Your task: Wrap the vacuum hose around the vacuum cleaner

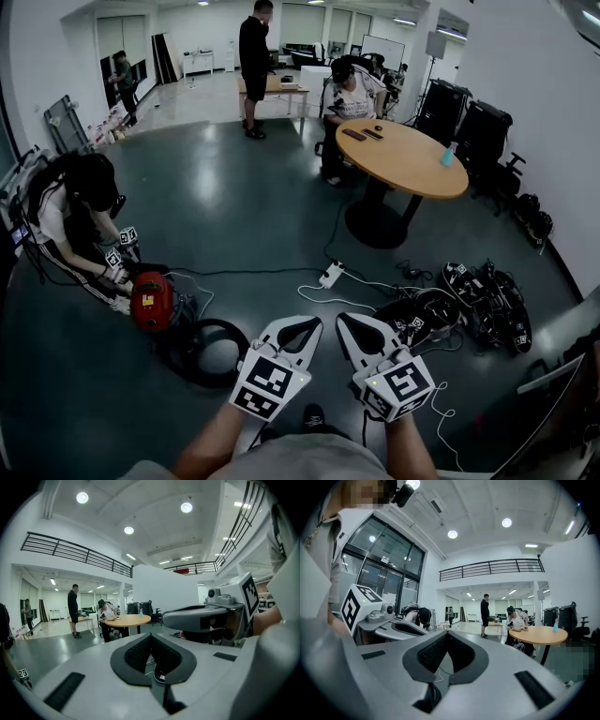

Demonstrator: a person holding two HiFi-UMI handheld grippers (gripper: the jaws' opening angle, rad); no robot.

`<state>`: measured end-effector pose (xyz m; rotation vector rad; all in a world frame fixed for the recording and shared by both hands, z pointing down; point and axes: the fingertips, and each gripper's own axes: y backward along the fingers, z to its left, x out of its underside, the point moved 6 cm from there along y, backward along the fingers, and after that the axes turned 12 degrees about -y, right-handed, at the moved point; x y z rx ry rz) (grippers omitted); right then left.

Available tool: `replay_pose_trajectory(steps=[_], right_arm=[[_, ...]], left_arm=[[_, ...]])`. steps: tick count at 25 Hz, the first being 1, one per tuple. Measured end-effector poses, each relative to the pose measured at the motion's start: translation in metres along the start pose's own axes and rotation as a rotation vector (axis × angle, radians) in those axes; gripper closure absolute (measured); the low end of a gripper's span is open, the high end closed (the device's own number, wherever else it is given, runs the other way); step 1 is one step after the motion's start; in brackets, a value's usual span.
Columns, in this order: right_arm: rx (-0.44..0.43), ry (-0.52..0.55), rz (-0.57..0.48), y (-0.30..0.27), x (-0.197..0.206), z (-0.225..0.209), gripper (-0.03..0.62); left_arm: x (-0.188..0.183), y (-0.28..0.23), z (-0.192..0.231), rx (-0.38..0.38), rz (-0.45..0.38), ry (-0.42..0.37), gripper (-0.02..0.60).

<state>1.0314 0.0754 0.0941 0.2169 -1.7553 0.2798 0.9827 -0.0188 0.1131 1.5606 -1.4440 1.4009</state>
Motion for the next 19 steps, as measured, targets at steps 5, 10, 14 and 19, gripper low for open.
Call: replay_pose_trajectory(steps=[5,10,14,19], right_arm=[[0.002,0.000,-0.003,-0.0018,0.0005,0.0030,0.588],[0.000,-0.008,-0.003,-0.0036,0.0001,0.0033,0.588],[-0.003,-0.007,0.004,-0.0060,0.0015,0.0030,0.588],[-0.012,-0.003,0.010,-0.0064,0.0030,0.0035,0.588]], left_arm=[[0.0013,0.0042,0.0011,-0.008,-0.004,0.002,0.574],[0.0021,0.0052,0.0002,-0.008,0.002,0.001,0.574],[0.0039,0.0062,0.0007,-0.012,0.007,-0.001,0.574],[0.0055,0.0072,-0.0001,-0.021,0.006,0.003,0.574]])
